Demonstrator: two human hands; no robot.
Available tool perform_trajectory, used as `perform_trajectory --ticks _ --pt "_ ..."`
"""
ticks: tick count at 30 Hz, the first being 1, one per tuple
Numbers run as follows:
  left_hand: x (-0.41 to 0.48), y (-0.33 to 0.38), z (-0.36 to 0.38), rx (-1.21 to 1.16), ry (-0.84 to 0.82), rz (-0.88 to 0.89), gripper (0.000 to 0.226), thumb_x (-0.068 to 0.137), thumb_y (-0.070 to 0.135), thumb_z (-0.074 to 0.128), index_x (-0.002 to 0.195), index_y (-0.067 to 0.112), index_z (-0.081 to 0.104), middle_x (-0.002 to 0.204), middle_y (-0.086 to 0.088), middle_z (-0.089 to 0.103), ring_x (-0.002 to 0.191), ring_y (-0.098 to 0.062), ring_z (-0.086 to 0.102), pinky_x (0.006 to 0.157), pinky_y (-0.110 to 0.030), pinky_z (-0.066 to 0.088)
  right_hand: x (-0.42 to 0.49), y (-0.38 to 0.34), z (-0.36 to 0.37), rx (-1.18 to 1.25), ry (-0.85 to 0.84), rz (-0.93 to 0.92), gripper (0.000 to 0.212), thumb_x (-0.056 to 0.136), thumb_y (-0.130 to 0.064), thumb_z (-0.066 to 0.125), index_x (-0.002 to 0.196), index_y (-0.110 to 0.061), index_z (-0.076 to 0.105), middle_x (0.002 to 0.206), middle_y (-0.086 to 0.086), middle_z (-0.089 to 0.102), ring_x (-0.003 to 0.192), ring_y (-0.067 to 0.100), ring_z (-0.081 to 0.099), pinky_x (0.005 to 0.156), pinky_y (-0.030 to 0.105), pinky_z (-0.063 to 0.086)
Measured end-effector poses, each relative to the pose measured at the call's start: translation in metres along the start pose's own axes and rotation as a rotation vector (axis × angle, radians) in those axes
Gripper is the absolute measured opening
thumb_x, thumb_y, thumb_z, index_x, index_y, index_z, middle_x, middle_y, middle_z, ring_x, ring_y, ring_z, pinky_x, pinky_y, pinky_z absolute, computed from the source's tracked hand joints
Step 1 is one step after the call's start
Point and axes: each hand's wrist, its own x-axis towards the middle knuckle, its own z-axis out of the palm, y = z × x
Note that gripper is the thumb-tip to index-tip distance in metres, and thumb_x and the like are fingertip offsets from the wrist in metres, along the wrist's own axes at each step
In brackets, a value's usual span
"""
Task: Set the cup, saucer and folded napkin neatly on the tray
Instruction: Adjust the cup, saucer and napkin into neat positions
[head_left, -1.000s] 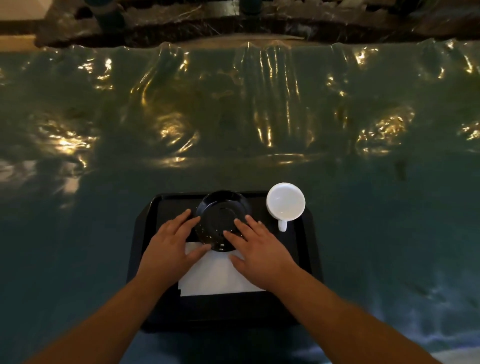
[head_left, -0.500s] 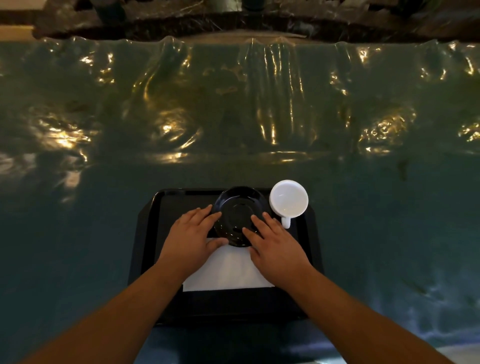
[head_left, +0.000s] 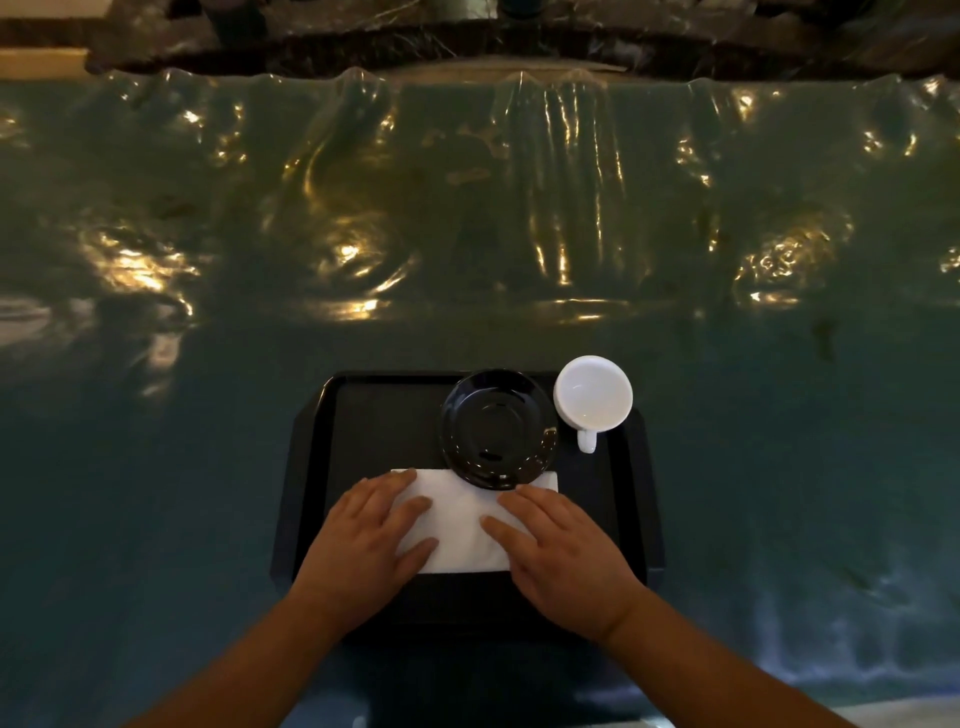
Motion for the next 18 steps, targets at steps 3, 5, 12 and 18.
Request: perform_trajectory --ticks 3,5,12,18 --pt "-0.001 0.000 0.006 0.016 -0.028 0.008 0.045 0.096 0.056 0.054 0.125 0.025 0.069 0.148 -0.007 0.057 0.134 -0.032 0.054 0.112 -0.055 0.042 -0.004 0.000 0.005 -0.016 -0.042 0.011 0.050 0.093 -0.038 0.056 0.142 -0.027 0.055 0.145 0.008 0.059 0.135 0.030 0.053 0.113 0.043 0.039" --pt "-0.001 0.005 0.006 0.035 -0.034 0.028 0.043 0.096 0.056 0.054 0.126 0.028 0.068 0.148 -0.006 0.057 0.135 -0.032 0.053 0.112 -0.055 0.043 -0.005 0.002 0.007 -0.030 -0.076 0.027 0.049 0.094 -0.040 0.053 0.141 -0.027 0.058 0.146 0.008 0.058 0.136 0.031 0.052 0.113 0.044 0.039" --pt "0.003 0.023 0.004 0.073 -0.053 0.068 0.041 0.095 0.058 0.051 0.126 0.035 0.065 0.148 -0.002 0.058 0.135 -0.027 0.053 0.117 -0.048 0.026 -0.018 0.015 0.008 -0.071 -0.108 0.023 0.050 0.092 -0.043 0.054 0.140 -0.029 0.059 0.147 0.007 0.058 0.135 0.031 0.054 0.113 0.042 0.032" --pt "0.018 0.033 -0.001 0.056 -0.104 0.065 0.041 0.096 0.061 0.048 0.127 0.039 0.063 0.149 0.000 0.056 0.137 -0.024 0.051 0.118 -0.049 0.031 -0.025 0.034 0.008 -0.051 -0.111 0.024 0.051 0.091 -0.040 0.054 0.140 -0.028 0.060 0.150 0.008 0.055 0.136 0.032 0.052 0.112 0.045 0.041"
